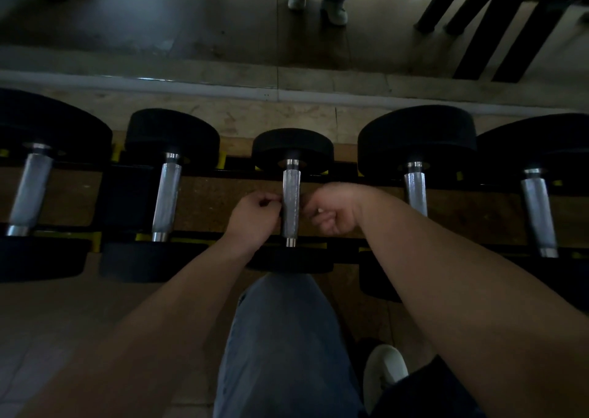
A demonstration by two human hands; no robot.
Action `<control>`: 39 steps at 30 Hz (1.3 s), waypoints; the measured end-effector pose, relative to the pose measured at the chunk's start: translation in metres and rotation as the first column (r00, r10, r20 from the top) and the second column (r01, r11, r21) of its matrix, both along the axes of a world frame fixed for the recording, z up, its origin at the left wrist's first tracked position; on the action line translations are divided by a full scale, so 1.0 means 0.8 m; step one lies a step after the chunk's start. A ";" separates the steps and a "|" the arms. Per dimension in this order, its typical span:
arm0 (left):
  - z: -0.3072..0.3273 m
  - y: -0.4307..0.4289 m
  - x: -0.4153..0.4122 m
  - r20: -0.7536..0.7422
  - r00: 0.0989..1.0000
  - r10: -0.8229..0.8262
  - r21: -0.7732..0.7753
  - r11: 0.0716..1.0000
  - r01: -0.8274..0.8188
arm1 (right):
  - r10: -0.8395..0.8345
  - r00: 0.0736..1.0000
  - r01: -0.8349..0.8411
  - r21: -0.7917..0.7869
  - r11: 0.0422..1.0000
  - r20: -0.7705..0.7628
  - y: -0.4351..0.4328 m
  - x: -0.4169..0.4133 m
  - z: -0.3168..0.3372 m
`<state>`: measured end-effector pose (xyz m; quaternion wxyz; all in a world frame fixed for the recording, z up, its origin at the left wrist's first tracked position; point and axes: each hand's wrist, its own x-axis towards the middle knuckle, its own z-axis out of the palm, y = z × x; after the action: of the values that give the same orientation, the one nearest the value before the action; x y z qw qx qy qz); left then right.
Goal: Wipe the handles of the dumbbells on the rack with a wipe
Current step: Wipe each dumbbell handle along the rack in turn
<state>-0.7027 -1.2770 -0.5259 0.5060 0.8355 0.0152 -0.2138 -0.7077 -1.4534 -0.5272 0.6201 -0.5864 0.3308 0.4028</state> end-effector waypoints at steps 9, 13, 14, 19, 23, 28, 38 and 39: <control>0.009 -0.005 0.009 -0.144 0.990 0.013 -0.040 0.999 -0.019 | 0.013 0.964 0.033 -0.167 0.985 0.266 0.012 -0.004 0.011; 0.014 -0.004 0.008 -0.155 0.987 0.031 -0.106 0.993 -0.048 | -0.263 0.909 0.291 -0.042 0.956 0.323 0.012 0.001 0.003; 0.014 -0.003 0.006 -0.147 0.989 0.019 -0.113 0.993 -0.036 | -0.306 0.895 0.328 -0.014 0.945 0.325 0.011 0.003 0.002; 0.015 -0.002 0.002 -0.087 0.996 -0.023 -0.108 0.994 0.013 | -0.298 0.911 0.305 0.022 0.952 0.285 0.011 0.000 0.000; 0.015 -0.004 0.001 -0.073 0.997 -0.006 -0.101 0.995 -0.001 | 0.164 0.983 -0.150 -0.144 0.978 0.089 0.011 -0.017 0.008; 0.012 -0.002 0.002 -0.105 0.994 0.011 -0.068 0.998 -0.019 | -0.089 0.951 0.152 -0.195 0.969 0.296 0.014 -0.009 0.013; 0.009 -0.004 0.002 -0.022 0.999 -0.046 -0.113 0.993 0.043 | 0.320 0.938 -0.236 -0.430 0.872 0.134 0.031 -0.036 0.033; 0.009 -0.005 0.002 -0.025 0.999 -0.046 -0.125 0.991 0.042 | 0.231 0.949 -0.107 -0.471 0.875 0.214 0.030 -0.034 0.034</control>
<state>-0.7008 -1.2808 -0.5185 0.5521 0.7993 -0.0097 -0.2371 -0.7347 -1.4296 -0.5001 0.4664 -0.7899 0.2770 0.2859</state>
